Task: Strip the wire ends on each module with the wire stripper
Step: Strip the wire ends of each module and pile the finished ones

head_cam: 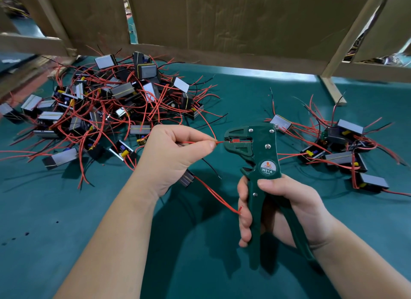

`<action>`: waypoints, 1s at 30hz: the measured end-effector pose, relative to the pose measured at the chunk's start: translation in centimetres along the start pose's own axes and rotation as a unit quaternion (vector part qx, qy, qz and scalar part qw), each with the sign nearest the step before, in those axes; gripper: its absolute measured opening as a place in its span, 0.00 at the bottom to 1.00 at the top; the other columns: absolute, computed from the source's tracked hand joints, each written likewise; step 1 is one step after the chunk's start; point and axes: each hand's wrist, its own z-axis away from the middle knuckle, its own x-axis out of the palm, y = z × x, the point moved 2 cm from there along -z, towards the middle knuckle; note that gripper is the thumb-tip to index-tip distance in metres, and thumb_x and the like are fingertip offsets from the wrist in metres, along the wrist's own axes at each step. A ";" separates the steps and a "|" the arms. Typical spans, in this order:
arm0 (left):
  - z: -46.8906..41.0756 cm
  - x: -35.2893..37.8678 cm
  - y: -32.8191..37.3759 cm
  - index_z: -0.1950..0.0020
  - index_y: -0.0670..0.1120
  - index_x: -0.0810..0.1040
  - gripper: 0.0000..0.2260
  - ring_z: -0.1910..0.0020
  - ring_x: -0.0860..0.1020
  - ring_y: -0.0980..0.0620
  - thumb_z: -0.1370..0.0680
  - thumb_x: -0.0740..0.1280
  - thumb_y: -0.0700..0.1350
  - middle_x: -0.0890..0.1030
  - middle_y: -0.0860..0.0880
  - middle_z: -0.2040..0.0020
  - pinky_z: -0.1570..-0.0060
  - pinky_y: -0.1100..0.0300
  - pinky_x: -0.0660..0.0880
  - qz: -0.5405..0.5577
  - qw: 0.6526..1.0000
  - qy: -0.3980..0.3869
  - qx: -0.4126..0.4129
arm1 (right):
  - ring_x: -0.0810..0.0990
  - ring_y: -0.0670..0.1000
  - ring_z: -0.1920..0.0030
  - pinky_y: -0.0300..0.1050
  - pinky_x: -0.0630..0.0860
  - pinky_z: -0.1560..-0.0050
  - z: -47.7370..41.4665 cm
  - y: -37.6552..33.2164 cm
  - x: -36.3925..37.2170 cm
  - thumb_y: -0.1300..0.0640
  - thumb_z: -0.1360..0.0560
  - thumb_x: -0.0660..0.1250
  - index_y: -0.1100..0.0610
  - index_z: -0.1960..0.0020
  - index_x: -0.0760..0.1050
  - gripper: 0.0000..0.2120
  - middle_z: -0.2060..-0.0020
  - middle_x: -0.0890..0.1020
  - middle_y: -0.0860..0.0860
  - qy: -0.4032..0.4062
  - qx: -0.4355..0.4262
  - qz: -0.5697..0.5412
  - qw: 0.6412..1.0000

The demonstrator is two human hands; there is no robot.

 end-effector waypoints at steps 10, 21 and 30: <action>-0.3 1.0 -1.1 0.53 0.39 0.82 0.17 0.76 0.56 0.59 0.19 0.59 0.49 0.67 0.53 0.72 0.71 0.64 0.51 0.056 0.986 -0.075 -0.137 | 0.73 0.56 0.74 0.49 0.75 0.72 -0.8 -0.4 -0.1 0.42 0.36 0.68 0.58 0.65 0.75 0.18 0.72 0.73 0.57 0.152 -0.050 -0.069 0.985; -1.1 0.9 -1.0 0.67 0.47 0.78 0.25 0.80 0.58 0.59 0.19 0.54 0.57 0.59 0.54 0.74 0.80 0.68 0.55 0.405 0.893 -0.004 -0.197 | 0.80 0.61 0.63 0.58 0.78 0.54 -0.8 0.3 0.2 0.50 0.37 0.74 0.58 0.33 0.74 0.33 0.40 0.75 0.69 -0.048 0.019 -0.162 0.986; -0.5 2.4 -0.6 0.72 0.44 0.73 0.30 0.77 0.54 0.54 0.27 0.50 0.67 0.51 0.48 0.70 0.70 0.58 0.47 0.340 0.926 -0.112 -0.120 | 0.80 0.60 0.63 0.57 0.78 0.55 -1.1 0.3 0.1 0.52 0.36 0.74 0.56 0.36 0.77 0.29 0.45 0.80 0.65 -0.063 -0.005 -0.181 0.981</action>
